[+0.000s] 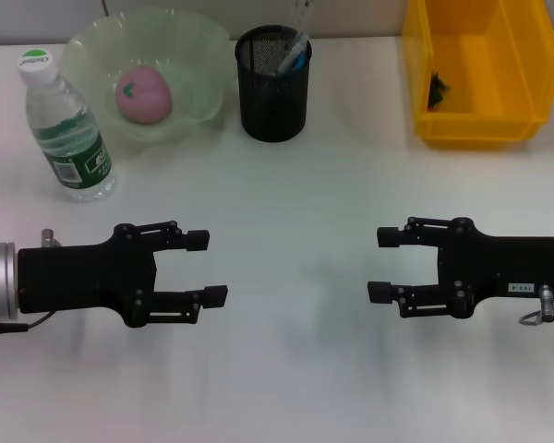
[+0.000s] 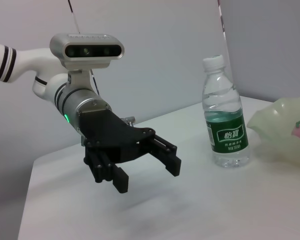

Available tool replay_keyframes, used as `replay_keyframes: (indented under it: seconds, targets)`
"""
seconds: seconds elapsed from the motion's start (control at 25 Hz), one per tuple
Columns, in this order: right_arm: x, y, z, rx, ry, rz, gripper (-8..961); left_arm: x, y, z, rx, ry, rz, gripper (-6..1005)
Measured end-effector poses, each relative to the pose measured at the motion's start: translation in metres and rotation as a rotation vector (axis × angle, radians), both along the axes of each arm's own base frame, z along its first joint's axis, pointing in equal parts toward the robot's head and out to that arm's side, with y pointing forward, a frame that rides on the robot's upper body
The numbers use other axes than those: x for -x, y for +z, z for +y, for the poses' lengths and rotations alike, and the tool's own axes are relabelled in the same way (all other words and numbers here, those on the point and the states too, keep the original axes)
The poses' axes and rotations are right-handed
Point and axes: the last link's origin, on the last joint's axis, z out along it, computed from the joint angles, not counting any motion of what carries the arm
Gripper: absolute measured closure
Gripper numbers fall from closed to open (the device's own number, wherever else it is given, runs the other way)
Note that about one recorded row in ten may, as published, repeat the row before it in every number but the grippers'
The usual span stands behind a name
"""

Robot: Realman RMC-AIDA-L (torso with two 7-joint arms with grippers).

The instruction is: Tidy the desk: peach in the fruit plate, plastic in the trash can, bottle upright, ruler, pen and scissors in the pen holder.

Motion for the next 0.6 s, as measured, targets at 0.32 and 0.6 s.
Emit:
replay_keyframes:
  seconds: [0.32, 0.6]
  targets:
    - [0.0011, -0.0001, 0.0009, 0.003, 0.004, -0.001, 163, 0.0007, 0.0004, -0.001, 0.0, 0.003, -0.003, 199]
    - [0.0025, 0.0, 0.0022, 0.004, 0.005, 0.001, 163, 0.0003, 0.0012, -0.0008, -0.002, 0.002, -0.007, 200]
